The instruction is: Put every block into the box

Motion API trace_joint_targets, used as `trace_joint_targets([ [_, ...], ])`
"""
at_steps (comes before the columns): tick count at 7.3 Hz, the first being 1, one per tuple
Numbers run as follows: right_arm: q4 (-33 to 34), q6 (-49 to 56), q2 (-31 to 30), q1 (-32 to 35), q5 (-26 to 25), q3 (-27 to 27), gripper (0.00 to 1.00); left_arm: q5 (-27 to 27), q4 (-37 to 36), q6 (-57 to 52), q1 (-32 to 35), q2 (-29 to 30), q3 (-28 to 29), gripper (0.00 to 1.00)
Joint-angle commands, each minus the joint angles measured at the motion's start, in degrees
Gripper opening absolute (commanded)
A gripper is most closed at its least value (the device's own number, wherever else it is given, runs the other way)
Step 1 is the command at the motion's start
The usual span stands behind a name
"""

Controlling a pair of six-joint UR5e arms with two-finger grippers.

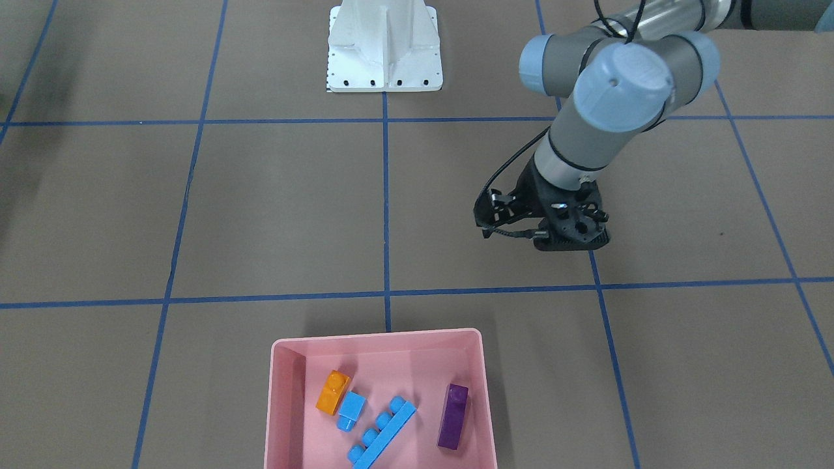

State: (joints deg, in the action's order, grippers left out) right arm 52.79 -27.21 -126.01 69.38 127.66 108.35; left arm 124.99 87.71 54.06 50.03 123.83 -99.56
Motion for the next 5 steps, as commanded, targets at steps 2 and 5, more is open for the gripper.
trace_joint_targets([
  [2, -7.4, -0.2, -3.4, -2.9, -0.9, -5.2, 0.99, -0.1, -2.8, -22.8, 4.4, -22.8, -16.0, 1.0],
  [5, -7.4, -0.6, -3.4, -12.4, -3.0, -6.8, 1.0, -0.1, -2.7, -25.2, 5.0, -24.2, -16.5, 1.0],
])
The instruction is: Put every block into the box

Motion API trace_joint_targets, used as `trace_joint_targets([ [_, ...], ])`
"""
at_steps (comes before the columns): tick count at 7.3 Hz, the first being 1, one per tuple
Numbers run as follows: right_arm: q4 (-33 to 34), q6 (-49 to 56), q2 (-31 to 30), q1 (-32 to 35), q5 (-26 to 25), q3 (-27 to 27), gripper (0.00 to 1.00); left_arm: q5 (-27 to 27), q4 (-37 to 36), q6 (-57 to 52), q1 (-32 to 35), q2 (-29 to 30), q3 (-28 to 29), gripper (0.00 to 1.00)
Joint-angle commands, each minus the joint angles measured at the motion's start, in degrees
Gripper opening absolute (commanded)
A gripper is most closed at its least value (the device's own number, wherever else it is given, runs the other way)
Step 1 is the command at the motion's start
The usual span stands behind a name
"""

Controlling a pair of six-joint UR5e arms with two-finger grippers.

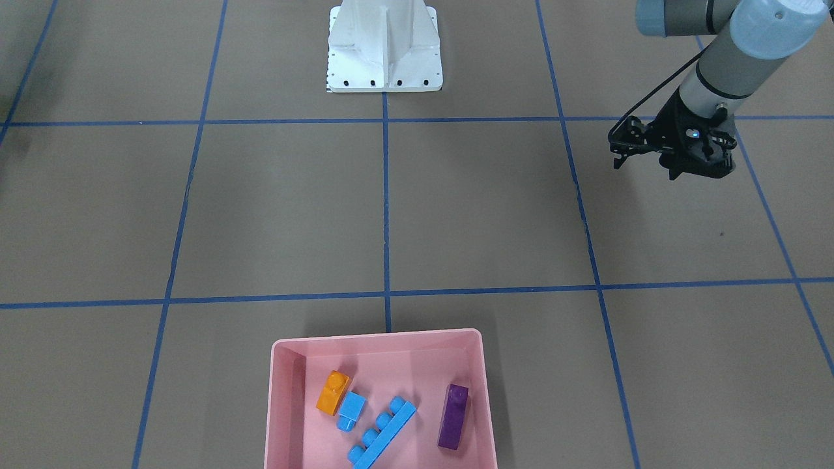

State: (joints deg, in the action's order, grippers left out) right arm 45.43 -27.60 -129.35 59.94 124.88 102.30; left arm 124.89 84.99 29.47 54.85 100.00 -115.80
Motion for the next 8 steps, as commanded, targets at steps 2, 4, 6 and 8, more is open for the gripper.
trace_joint_targets([
  [2, -0.3, -0.3, -0.1, -4.7, -0.2, -4.4, 0.99, 0.0, 0.0, -0.6, 0.2, -0.5, -0.5, 1.0],
  [4, -4.7, -1.8, -0.2, -4.9, 0.0, -7.7, 0.94, 0.1, 0.0, -0.2, 0.2, -0.5, -1.4, 1.0],
  [6, -9.8, -9.6, -0.1, -6.0, 0.0, -9.5, 0.89, 0.1, 0.0, -0.1, 0.2, -0.5, -1.4, 1.0],
  [8, -9.9, -9.6, -0.1, -6.7, 0.4, -10.1, 0.81, 0.2, 0.0, 0.0, 0.2, -0.4, -1.4, 1.0],
])
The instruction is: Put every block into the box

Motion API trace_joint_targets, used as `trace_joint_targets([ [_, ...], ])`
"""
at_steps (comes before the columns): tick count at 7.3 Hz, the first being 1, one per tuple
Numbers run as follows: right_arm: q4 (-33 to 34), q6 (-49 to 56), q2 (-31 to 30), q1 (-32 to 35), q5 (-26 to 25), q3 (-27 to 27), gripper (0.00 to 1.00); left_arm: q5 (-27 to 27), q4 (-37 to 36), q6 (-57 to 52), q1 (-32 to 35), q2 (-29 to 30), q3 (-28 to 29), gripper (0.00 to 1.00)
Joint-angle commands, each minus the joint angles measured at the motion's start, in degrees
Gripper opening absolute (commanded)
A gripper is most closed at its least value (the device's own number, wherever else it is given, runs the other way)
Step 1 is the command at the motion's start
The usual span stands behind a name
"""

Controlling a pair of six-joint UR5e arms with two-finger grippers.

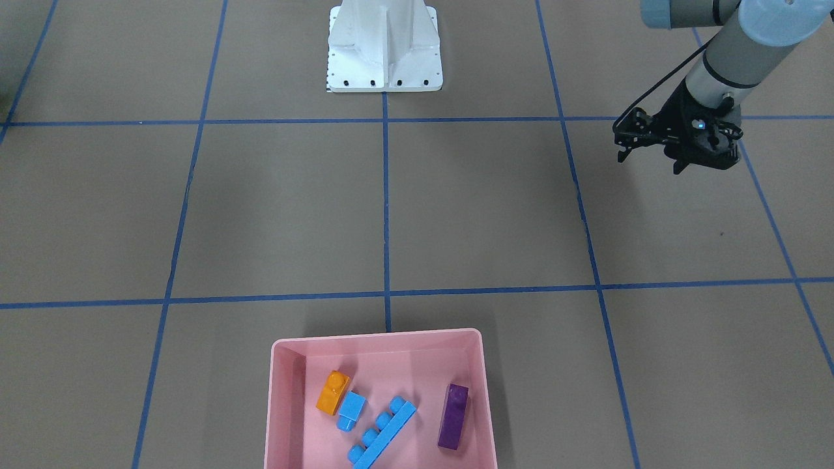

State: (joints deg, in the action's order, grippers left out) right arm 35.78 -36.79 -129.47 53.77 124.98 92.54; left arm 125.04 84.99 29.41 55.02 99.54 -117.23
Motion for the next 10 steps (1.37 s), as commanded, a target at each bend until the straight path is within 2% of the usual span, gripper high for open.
trace_joint_targets([
  [1, -0.3, -0.4, 0.0, -1.4, 0.4, -0.4, 0.81, 0.1, 0.0, 0.0, 0.0, 0.0, 0.0, 1.0],
  [2, -0.3, -0.4, 0.0, -2.1, 0.4, -0.6, 0.76, 0.3, 0.0, 0.0, 0.0, 0.0, 0.0, 1.0],
  [3, -0.4, -0.5, 0.1, -2.5, 0.4, -0.6, 0.58, 0.3, 0.0, 0.0, 0.0, 0.1, 0.0, 1.0],
  [4, -0.4, -0.5, 0.1, -2.9, 1.1, -0.5, 0.48, 0.3, 0.0, 0.0, 0.0, 0.1, 0.0, 1.0],
  [5, -0.4, -0.5, 0.2, -3.1, 1.2, -0.5, 0.31, 0.3, 0.0, 0.0, 0.0, 0.0, 0.0, 1.0],
  [6, -0.3, -0.5, 0.8, -3.1, 1.2, -0.6, 0.07, 0.4, 0.0, 0.0, 0.0, 0.0, -0.1, 1.0],
  [7, -0.5, -0.4, 1.1, -3.1, 1.2, -0.5, 0.0, 0.4, 0.0, 0.0, 0.0, 0.0, 0.0, 1.0],
  [9, -6.0, -0.5, 1.1, -2.8, 1.3, 0.2, 0.0, 0.4, 0.0, 0.2, 0.0, 0.1, -0.1, 1.0],
  [10, -6.0, -0.5, 1.4, -0.9, 1.3, 2.3, 0.0, 0.5, 0.0, 0.3, 0.0, 0.1, -0.2, 1.0],
])
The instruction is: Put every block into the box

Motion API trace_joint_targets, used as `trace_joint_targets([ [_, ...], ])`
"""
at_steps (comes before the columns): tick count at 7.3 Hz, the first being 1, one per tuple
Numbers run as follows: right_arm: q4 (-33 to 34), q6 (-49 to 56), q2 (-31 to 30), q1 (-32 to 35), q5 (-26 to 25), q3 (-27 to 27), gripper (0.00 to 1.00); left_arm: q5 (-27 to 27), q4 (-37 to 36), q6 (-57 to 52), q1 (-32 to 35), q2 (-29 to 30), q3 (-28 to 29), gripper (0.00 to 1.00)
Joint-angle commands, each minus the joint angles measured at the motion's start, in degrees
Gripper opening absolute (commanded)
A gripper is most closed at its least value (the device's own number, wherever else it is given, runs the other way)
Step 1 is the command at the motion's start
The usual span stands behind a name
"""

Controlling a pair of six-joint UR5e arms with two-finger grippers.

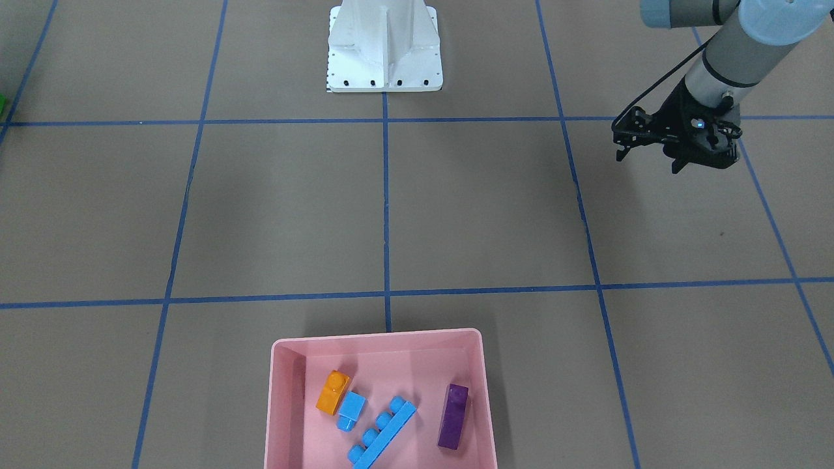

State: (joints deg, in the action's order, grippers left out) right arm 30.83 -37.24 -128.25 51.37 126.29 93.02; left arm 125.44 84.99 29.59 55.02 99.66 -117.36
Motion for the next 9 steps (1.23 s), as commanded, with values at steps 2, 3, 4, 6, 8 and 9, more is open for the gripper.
trace_joint_targets([
  [2, 0.0, 0.0, 1.5, 6.2, 2.6, 7.5, 0.0, 0.0, 0.1, 3.4, -0.1, 0.0, -0.9, 1.0],
  [3, 4.6, 0.0, 6.9, 11.8, 6.8, 8.0, 0.0, 0.1, 0.1, 3.9, -0.1, 0.1, -1.1, 1.0],
  [4, 13.0, 0.0, 13.0, 15.1, 9.3, 9.8, 0.0, 0.0, 0.1, 3.9, -0.1, 0.0, -1.2, 1.0],
  [6, 30.6, 0.1, 26.6, 17.2, 9.3, 12.4, 0.0, 0.1, -0.1, 3.9, 0.0, -0.3, -1.9, 1.0],
  [8, 47.8, 0.1, 42.3, 17.4, 9.2, 12.5, 0.0, 0.0, -0.1, 3.9, 0.0, -1.8, -2.0, 1.0],
  [9, 56.7, 0.0, 50.1, 16.9, 8.4, 12.4, 0.0, -0.2, -0.1, 3.9, 0.0, -1.9, -1.9, 1.0],
])
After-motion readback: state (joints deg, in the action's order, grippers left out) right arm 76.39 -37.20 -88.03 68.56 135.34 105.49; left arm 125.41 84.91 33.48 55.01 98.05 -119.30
